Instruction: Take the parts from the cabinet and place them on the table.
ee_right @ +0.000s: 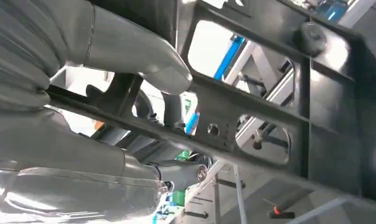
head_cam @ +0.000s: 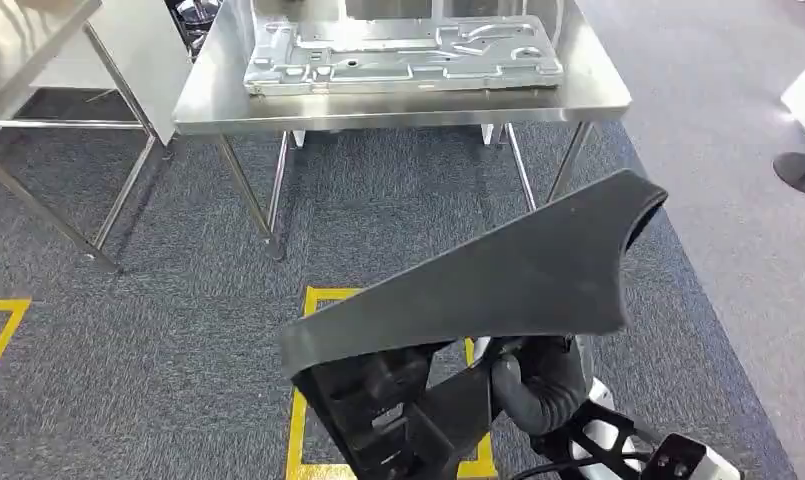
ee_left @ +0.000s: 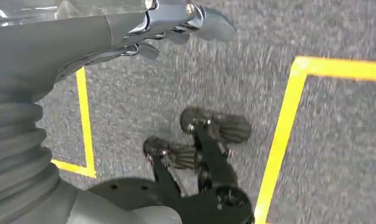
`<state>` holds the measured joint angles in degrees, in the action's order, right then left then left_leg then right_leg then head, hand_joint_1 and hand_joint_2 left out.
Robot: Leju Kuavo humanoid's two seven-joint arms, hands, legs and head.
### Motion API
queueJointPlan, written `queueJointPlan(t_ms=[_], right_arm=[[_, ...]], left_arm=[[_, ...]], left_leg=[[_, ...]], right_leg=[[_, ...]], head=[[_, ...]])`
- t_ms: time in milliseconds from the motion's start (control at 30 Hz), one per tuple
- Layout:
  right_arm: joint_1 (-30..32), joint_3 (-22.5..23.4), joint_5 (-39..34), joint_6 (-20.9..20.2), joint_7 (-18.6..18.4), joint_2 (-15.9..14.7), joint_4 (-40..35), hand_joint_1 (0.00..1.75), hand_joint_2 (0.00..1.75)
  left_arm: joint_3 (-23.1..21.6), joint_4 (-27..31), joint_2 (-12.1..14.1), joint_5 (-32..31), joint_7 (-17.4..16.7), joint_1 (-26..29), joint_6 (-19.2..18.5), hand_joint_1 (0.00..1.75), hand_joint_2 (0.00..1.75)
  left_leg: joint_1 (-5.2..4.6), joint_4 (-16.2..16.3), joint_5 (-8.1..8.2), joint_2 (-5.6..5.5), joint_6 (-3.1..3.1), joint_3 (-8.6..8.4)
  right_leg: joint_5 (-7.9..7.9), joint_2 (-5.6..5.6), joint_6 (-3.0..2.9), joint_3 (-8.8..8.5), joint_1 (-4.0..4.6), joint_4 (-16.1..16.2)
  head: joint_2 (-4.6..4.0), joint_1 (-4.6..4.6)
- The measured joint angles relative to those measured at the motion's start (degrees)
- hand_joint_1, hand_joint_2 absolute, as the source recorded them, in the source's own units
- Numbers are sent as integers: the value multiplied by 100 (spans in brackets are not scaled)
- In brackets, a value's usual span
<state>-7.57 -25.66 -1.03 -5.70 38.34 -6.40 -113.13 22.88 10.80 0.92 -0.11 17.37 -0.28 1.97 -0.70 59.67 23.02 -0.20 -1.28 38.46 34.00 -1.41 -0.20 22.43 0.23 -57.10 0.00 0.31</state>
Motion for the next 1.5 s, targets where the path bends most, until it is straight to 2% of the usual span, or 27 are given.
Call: queueJointPlan(t_ms=[67,100,200,233,267,300,333,367,400,433,567,633,667,733,800,867,900,933,1033,1100,1200,1233,1300,1367,1400,1433,1500], right_arm=[[-6,7,0,-9,2,0,-26,175,175],[-10,17,0,-18,4,0,-28,175,175],[29,37,7,-20,0,-2,-28,175,175],[29,50,11,-13,2,0,-28,175,175],[37,59,9,-15,2,-2,-28,175,175],[39,59,9,-11,0,-2,-28,175,175],[42,61,9,-11,2,-2,-28,175,175],[54,63,11,-9,0,-2,-28,175,175],[67,70,11,-7,4,-2,-26,175,175],[73,72,20,-9,-7,-2,-31,175,175],[88,83,24,-2,11,-2,-46,175,175],[84,85,24,-2,30,-2,-46,175,175],[91,85,24,-5,37,-2,-44,175,175],[111,85,26,-9,48,-2,-44,175,175],[113,85,26,-15,54,-2,-44,175,175],[114,85,22,-13,61,-2,-44,175,175],[110,88,7,-4,53,-2,-31,175,175],[123,90,-11,15,26,-2,-24,175,175],[127,105,-9,76,-64,-2,-18,175,175],[111,118,20,136,-120,-2,-7,175,175],[117,131,53,194,-197,-2,24,175,175],[118,131,61,205,-258,-2,39,175,175],[119,131,61,256,-317,-2,79,175,175],[117,138,57,308,-326,-2,111,175,175],[119,144,57,337,-335,-2,131,175,175],[110,144,52,369,-350,-2,166,175,175],[121,153,68,432,-383,0,201,175,175]], left_arm=[[2,0,0,-2,18,-35,0,0,175],[4,0,2,-4,18,-39,0,0,175],[7,0,0,-7,18,-44,0,0,175],[7,0,-2,-7,18,-45,-4,0,175],[7,0,-6,-7,15,-35,-7,0,175],[7,0,-11,-9,13,-30,-7,0,175],[7,0,-22,-9,15,-34,-7,0,175],[7,0,-22,-9,15,-28,-7,0,175],[9,-2,-22,-7,15,-38,-7,0,175],[9,-2,-22,-7,18,-56,-7,0,175],[9,-2,-31,-9,20,-81,-7,0,175],[9,-2,-33,-17,22,-104,-11,0,175],[9,-2,-33,-17,22,-100,-11,0,175],[9,-2,-33,-17,20,-81,-9,0,175],[9,-2,-33,-24,20,-61,-9,0,175],[9,-2,-28,-46,22,-55,-9,0,175],[15,-2,-9,-46,22,-40,-9,0,175],[15,-2,-11,-52,31,-41,-7,0,175],[24,-2,-7,-55,46,-39,-6,0,175],[28,-2,-13,-74,55,-57,-9,0,175],[37,-2,-20,-105,66,-67,-11,0,175],[42,-2,-20,-107,66,-67,-13,0,175],[46,-2,-24,-114,66,-57,-24,0,175],[46,-2,-31,-125,66,-65,-26,0,175],[53,-2,-31,-127,66,-57,-28,0,175],[61,-2,-31,-127,68,-73,-31,0,175],[89,-2,-31,-129,68,-83,-37,0,175]], left_leg=[[54,-176,26,-12,-35,-197],[67,-233,65,-10,-64,-283],[100,-269,264,-18,-46,-520],[111,-268,333,-21,-35,-618],[129,-268,415,-26,-13,-726],[144,-267,502,-27,18,-837],[163,-265,584,-26,53,-950],[161,-270,668,-24,92,-962],[148,-200,752,-31,134,-1083],[145,-247,777,-37,185,-1050],[163,-101,812,-5,325,-1123],[180,682,975,-1,358,-659],[178,1127,1195,-1,369,-362],[177,1559,1497,-1,347,36],[157,1079,1192,-1,279,-10],[83,131,408,0,110,-254],[44,31,205,-56,63,-244],[16,-63,335,-54,50,-238],[27,-172,224,-55,-41,-386],[69,-286,219,-47,-67,-549],[70,-284,308,-48,-90,-621],[72,-283,344,-49,-84,-657],[83,-282,443,-57,-57,-785],[94,-275,559,-65,-8,-941],[87,-273,612,-66,29,-953],[76,-256,637,-84,66,-967],[73,-210,659,-67,155,-1007]], right_leg=[[-265,38,62,348,-5,-638],[-276,59,97,639,-11,-1055],[480,72,192,1379,-83,-1723],[637,77,220,1492,-107,-1681],[600,85,242,1535,-127,-1494],[341,97,279,1510,-150,-1149],[-106,124,298,1449,-174,-706],[-718,162,306,1411,-196,-283],[-1012,220,248,1445,-178,-187],[-911,196,161,1442,-132,-214],[-878,135,-17,1249,-161,-119],[-807,137,-63,1161,-145,-99],[-757,135,-81,1119,-130,-99],[-648,111,-107,991,-88,-99],[-534,88,-116,828,-47,-98],[-415,89,-116,660,-8,-81],[-373,88,-99,603,2,-85],[-357,60,-68,615,-17,-57],[-397,42,43,533,-9,-89],[-290,71,105,691,-13,-461],[244,74,167,1469,-64,-1612],[318,78,185,1657,-76,-1804],[-56,92,220,1648,-113,-1392],[-803,117,235,1305,-139,-378],[-952,128,199,1242,-137,-162],[-680,142,138,1283,-90,-145],[-845,127,43,1269,-97,-123]], head=[[0,-4],[0,-2],[0,-13],[0,2],[0,-11],[0,5],[0,-7],[0,11],[0,18],[0,18],[0,13],[0,-26],[0,-31],[0,-28],[0,-28],[0,-26],[0,17],[0,0],[0,-6],[0,16],[0,18],[0,20],[0,20],[0,24],[0,31],[-2,9],[0,9]])
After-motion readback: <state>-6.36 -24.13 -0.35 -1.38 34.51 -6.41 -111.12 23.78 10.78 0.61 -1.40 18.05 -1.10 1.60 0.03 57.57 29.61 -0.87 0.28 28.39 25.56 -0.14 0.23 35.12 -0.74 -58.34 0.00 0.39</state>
